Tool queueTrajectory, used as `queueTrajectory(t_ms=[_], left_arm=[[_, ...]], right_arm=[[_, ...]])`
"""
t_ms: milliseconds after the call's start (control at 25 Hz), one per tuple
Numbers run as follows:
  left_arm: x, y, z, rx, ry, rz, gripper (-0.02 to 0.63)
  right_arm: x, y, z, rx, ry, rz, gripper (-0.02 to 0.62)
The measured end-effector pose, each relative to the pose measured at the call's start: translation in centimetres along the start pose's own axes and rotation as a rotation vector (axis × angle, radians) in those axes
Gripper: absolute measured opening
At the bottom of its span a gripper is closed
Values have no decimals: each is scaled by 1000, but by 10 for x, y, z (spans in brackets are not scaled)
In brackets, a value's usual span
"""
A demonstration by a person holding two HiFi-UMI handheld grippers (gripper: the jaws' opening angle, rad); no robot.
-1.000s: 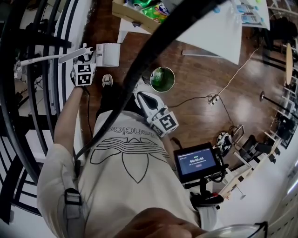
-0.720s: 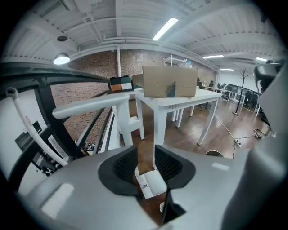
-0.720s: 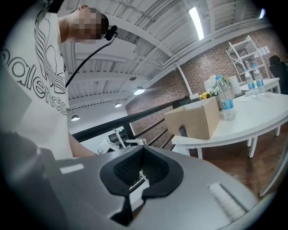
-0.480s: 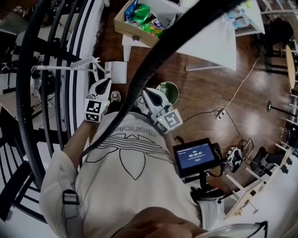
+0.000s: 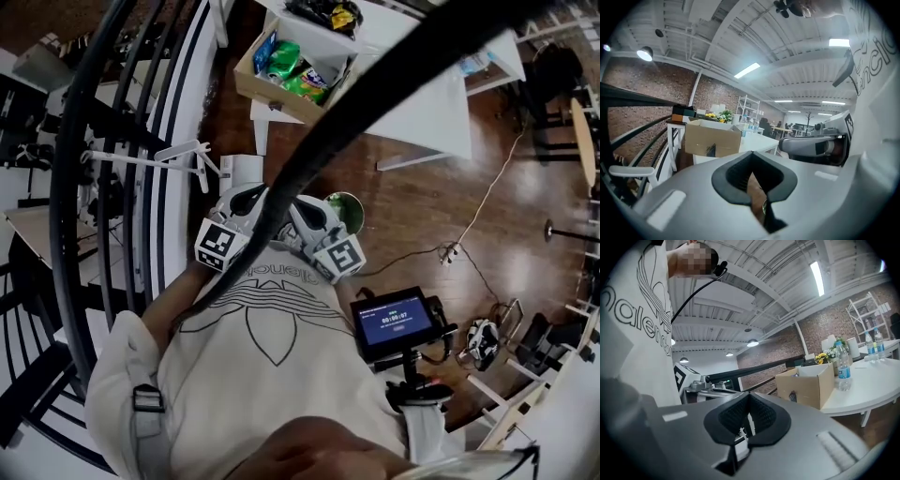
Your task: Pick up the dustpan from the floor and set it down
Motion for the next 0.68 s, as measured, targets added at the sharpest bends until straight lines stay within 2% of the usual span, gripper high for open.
queueTrajectory(t_ms=[160, 440, 680], left_arm=[[-3, 0, 2, -15, 12, -10, 20], [-5, -17, 12, 35, 49, 31, 20], [-6, -15, 13, 29, 53, 37, 20]], right_arm=[[-2, 0, -6, -4, -2, -4, 1], [-5, -7, -11, -13, -12, -22, 1], [-2, -6, -7, -27, 13, -8, 0]])
Point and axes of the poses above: the fingertips, and each gripper's own axes: z forward along the fingers, y to its left, x out of its underside, the point moved 1 cm from there along -z, backward along the fingers, and after that the axes turned 9 degrees about y, right-handed, at the moved point
